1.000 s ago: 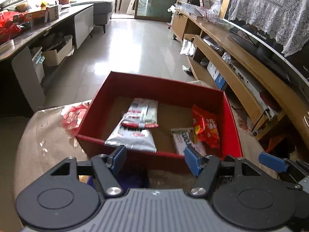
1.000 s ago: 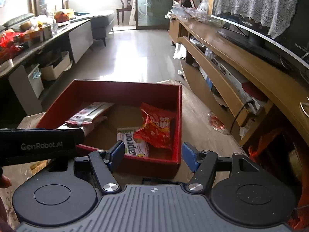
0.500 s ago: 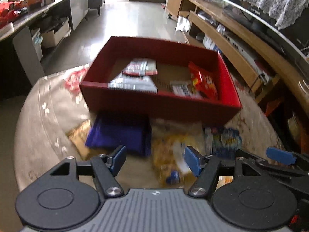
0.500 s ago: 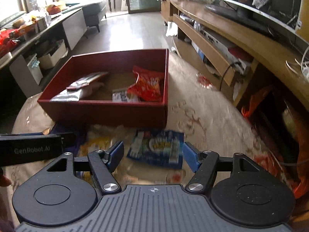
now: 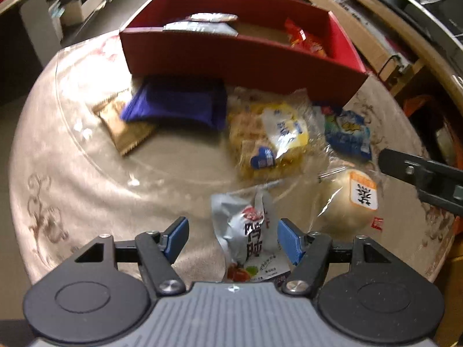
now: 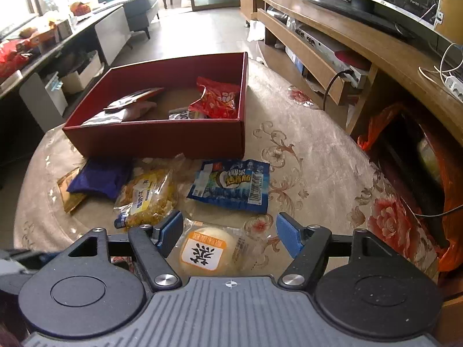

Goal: Organize snacks
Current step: 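Grasp the white duck-neck pouch with left tool while right tool reaches the wrapped bun, then lift the duck-neck pouch with left tool while right tool grasps the wrapped bun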

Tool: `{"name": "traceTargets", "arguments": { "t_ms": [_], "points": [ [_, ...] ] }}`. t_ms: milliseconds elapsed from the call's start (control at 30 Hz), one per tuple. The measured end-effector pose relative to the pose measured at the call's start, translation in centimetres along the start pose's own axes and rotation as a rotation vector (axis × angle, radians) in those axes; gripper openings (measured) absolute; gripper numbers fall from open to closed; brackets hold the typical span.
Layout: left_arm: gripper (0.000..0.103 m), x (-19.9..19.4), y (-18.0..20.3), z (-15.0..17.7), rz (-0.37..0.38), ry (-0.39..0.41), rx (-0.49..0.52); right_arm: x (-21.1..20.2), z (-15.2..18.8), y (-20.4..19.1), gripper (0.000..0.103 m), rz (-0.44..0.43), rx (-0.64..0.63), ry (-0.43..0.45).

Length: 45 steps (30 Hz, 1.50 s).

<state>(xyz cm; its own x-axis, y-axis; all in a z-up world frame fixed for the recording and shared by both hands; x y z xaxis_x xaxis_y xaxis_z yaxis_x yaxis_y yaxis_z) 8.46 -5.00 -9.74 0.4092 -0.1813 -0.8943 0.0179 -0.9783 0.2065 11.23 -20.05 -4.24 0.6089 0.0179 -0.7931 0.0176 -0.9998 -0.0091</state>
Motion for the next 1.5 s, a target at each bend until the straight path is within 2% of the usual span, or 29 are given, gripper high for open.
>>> {"name": "traceTargets", "arguments": {
  "t_ms": [67,233,367,400,500,533,733,933,1133,1367,1500],
  "points": [
    [0.068,0.5,0.3,0.0,-0.003,0.004,-0.023,-0.1,0.1,0.1,0.078,-0.005,-0.004,-0.001],
    [0.081,2.2,1.2,-0.5,-0.043,0.032,-0.058,-0.3,0.3,0.4,0.079,-0.019,-0.012,-0.001],
    [0.081,2.5,1.8,0.0,-0.089,0.058,0.001,-0.4,0.2,0.8,0.079,-0.023,-0.004,-0.001],
    [0.079,2.5,1.7,0.0,-0.097,0.057,0.016,-0.4,0.2,0.8,0.079,-0.024,-0.002,-0.001],
    [0.062,1.9,0.9,0.1,-0.105,0.052,0.04,-0.4,0.1,0.8,0.079,-0.028,-0.003,0.0],
    [0.061,1.6,0.5,0.2,-0.105,0.05,0.04,-0.4,0.1,0.8,0.079,-0.029,-0.002,0.0],
    [0.059,0.4,-1.5,1.3,-0.111,0.029,0.04,-0.4,0.3,0.7,0.079,-0.039,-0.005,-0.01],
    [0.059,-0.1,-2.6,1.7,-0.071,0.012,-0.002,0.3,0.8,1.3,0.081,-0.032,0.014,-0.054],
    [0.072,0.1,-2.7,1.5,-0.043,0.002,-0.034,1.5,1.3,0.9,0.084,-0.054,0.059,-0.115],
    [0.084,0.6,-2.1,1.7,-0.058,0.006,0.008,3.7,1.9,-1.4,0.086,-0.072,0.048,-0.188],
    [0.084,0.8,-1.7,1.8,-0.081,0.013,0.044,5.3,2.3,-2.9,0.092,0.0,-0.034,-0.199]
  ]
}}
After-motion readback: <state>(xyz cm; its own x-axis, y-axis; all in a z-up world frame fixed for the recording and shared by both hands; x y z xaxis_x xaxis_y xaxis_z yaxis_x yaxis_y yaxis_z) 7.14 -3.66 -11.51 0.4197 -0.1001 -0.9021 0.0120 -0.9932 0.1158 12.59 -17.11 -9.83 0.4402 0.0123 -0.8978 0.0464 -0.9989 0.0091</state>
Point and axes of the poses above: each gripper's, at about its wrist camera, not at the fingertips, and x roughly the way its jaws point, y to its right, z to its underside, the point moved 5 cm from there along x, roughly the way its jaws point, and after that the axes turned 3 degrees about z, right-handed, at the moved point
